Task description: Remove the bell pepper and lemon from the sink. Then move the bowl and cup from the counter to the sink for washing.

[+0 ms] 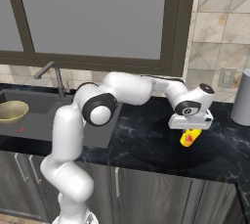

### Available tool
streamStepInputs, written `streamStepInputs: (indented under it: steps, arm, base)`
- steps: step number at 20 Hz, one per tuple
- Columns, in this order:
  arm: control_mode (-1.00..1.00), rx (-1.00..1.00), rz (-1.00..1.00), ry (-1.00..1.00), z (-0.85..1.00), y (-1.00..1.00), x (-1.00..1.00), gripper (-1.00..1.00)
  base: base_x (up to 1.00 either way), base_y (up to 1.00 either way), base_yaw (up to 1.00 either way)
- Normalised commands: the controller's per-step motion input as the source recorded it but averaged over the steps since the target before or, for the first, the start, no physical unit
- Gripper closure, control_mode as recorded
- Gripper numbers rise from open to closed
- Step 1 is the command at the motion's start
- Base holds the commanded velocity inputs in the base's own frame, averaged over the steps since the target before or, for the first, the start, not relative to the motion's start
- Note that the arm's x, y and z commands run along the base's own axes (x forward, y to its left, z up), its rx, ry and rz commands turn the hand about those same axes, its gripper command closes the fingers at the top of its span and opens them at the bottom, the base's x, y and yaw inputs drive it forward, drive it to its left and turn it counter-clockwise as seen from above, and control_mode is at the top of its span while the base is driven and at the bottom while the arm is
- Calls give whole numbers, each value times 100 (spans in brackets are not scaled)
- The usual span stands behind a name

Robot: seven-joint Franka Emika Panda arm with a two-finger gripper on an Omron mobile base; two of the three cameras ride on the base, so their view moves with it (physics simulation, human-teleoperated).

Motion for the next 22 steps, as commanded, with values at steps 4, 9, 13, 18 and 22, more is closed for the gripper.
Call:
streamStepInputs:
  steps: [4,9,13,18,22]
  arm:
    - [-100,-29,10,-10,56,31,-16,100]
    - [-100,-24,11,0,51,40,-12,100]
    - [-100,-17,16,1,33,55,-7,100]
    - [-100,-7,21,0,27,54,-4,100]
    - [-100,0,20,2,28,51,-2,100]
  base:
    - [0,0,0]
    - [0,0,0]
    - [0,0,0]
    - [0,0,0]
    - [0,0,0]
